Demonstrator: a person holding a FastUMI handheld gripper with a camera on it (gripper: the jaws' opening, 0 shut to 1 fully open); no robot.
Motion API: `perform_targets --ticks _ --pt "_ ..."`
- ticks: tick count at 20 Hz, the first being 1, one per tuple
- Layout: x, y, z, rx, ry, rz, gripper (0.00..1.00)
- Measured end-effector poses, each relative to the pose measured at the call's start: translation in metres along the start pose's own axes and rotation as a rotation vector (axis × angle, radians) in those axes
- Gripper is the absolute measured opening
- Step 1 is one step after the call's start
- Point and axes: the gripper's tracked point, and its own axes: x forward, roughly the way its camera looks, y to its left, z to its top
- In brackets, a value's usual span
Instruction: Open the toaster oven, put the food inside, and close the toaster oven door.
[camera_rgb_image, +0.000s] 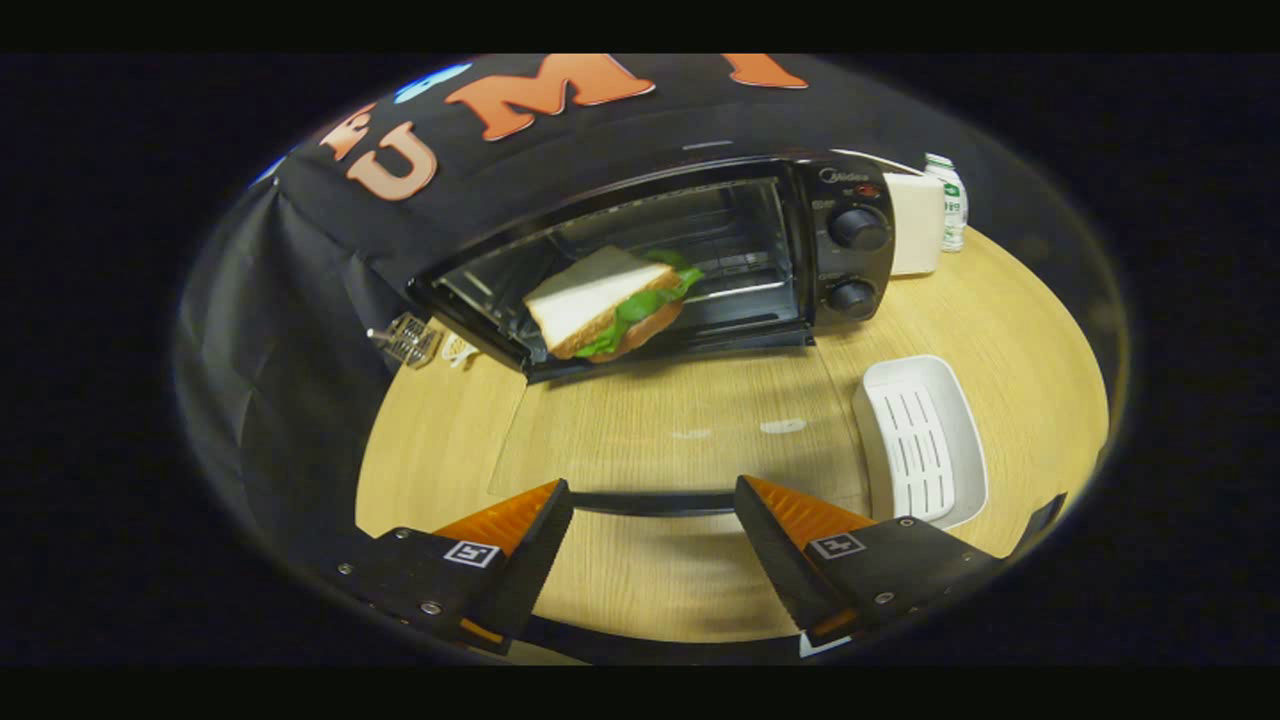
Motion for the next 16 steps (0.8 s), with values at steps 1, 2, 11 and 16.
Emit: perform_targets --ticks 1,2,11,16 --pt "0.0 0.002 -0.012 -0.025 0.033 0.006 0.96" --pt "-0.001 0.004 -0.022 -0.037 0.051 0.012 0.97" --pt "0.032 -0.022 -0.044 -0.164 0.121 -0.101 0.96" --pt "0.042 -0.017 -0.045 -0.281 0.133 -0.133 0.96"
